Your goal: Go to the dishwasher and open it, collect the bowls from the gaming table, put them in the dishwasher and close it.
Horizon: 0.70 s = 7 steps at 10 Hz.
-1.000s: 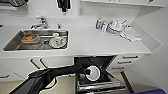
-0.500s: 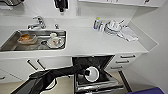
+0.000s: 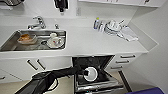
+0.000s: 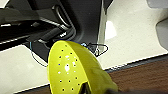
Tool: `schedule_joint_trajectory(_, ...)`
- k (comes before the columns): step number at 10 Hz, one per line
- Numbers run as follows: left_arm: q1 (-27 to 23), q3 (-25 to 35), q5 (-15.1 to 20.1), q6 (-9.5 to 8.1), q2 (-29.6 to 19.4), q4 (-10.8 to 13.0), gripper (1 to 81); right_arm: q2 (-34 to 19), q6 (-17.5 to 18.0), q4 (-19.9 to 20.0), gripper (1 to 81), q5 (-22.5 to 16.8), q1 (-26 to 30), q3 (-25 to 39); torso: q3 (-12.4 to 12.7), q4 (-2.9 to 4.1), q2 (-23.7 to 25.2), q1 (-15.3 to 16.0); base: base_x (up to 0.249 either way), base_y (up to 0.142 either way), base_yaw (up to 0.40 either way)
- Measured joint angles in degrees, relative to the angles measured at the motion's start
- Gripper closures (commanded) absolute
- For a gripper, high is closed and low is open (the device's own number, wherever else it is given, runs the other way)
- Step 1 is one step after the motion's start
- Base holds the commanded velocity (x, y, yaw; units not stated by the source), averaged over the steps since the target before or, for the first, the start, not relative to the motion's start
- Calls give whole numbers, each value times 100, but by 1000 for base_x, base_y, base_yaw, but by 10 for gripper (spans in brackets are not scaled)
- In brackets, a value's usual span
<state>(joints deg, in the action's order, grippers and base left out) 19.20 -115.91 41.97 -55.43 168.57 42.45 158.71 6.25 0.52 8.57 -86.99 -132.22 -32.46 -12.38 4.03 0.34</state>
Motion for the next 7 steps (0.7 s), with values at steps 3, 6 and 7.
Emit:
schedule_joint_trajectory(3, 17, -336, -94, 172, -126, 138, 811, 2, -6, 2, 811, -2, 0, 0, 0, 0, 0, 0, 0, 0, 0)
schedule_joint_trajectory(6, -10, -377, -239, 229, -77, 195, 10, 4, -9, 0, 811, 0, 2, 0, 0, 0, 0, 0, 0, 0, 0)
schedule_joint_trajectory(7, -2, -344, -261, 273, -60, 195, 10, 6, -9, 0, 811, 0, 2, 0, 0, 0, 0, 0, 0, 0, 0)
